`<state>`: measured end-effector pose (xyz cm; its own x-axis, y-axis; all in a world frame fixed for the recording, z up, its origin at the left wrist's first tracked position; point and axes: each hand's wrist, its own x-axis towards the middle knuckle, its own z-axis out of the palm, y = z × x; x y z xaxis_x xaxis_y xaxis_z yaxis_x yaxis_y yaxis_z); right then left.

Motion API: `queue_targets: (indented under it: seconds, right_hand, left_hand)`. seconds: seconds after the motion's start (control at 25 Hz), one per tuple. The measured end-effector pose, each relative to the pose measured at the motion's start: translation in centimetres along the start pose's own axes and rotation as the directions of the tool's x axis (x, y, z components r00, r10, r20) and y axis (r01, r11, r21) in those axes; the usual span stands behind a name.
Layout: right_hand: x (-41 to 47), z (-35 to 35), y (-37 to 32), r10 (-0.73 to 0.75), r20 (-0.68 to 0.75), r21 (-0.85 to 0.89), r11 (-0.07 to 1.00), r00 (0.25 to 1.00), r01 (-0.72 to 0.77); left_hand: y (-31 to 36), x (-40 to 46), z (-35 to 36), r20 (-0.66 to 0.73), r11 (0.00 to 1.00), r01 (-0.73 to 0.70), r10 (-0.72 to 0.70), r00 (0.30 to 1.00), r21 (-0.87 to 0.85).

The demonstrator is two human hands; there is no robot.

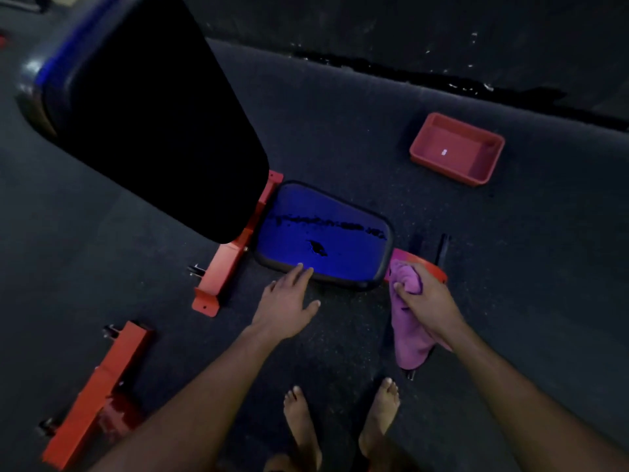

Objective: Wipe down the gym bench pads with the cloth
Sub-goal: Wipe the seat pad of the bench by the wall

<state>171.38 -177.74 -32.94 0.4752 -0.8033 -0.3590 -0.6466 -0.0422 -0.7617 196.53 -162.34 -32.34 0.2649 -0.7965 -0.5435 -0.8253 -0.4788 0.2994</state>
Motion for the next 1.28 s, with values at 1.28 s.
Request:
queue_targets:
  seconds: [1.28]
  right_hand:
    - [12.0, 2.1, 7.8, -0.397, -0.217, -0.397, 0.870, 0.892, 0.290]
  left_hand:
    - [1.5, 16.2, 10.7, -0.238, 0.989, -0.022, 0.056, 0.970, 0.143]
